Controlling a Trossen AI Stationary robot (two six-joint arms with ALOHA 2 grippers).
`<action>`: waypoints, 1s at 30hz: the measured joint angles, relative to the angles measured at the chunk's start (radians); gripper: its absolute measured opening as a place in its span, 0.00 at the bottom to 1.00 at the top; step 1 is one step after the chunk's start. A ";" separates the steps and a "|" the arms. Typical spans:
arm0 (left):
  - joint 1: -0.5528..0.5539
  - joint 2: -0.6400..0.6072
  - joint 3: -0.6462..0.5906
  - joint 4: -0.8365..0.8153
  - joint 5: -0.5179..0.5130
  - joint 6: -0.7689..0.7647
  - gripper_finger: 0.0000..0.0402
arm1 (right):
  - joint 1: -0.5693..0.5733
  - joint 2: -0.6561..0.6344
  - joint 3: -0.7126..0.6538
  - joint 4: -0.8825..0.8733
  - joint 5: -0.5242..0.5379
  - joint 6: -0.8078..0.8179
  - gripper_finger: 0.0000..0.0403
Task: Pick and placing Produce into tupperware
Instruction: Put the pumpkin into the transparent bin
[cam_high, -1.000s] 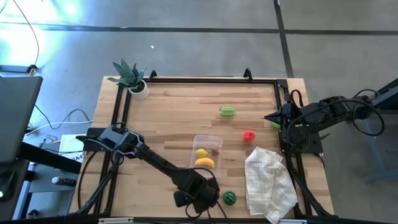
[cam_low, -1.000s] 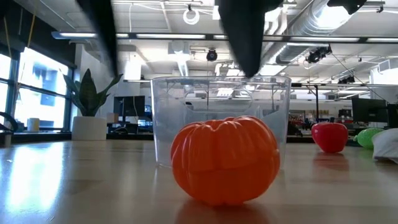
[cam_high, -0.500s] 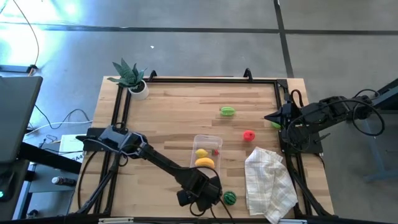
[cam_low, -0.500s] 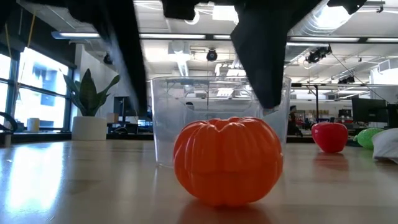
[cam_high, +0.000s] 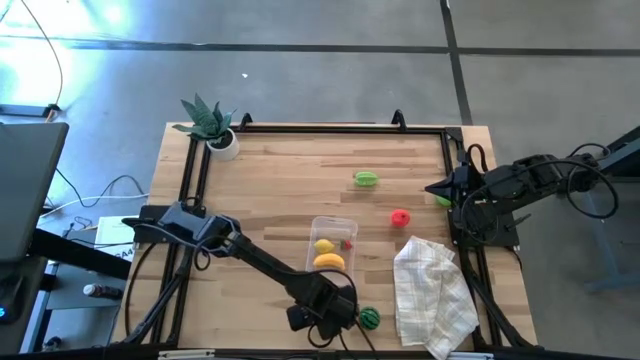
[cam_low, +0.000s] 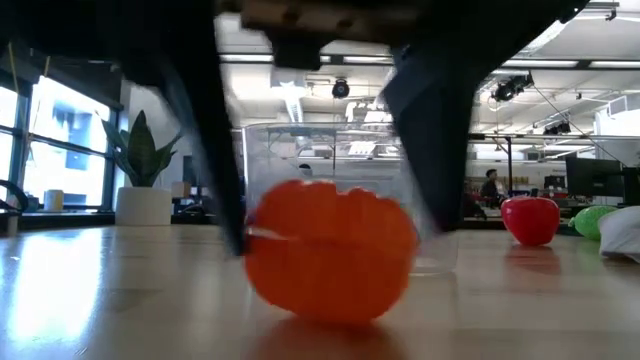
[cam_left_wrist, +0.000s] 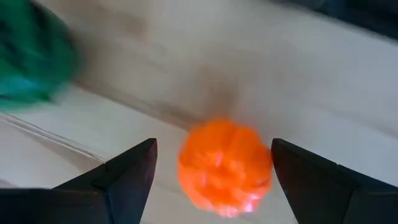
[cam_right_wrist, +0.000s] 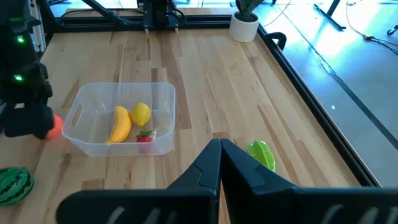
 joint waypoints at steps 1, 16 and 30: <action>0.001 0.002 0.002 0.016 -0.001 0.001 0.76 | 0.000 0.000 0.000 0.000 0.000 0.000 0.00; 0.034 0.022 0.000 0.019 -0.019 -0.001 0.76 | 0.000 0.000 0.000 0.000 0.000 0.000 0.00; 0.045 0.021 0.000 0.078 0.070 -0.007 0.76 | 0.000 0.000 0.000 0.000 0.000 0.000 0.00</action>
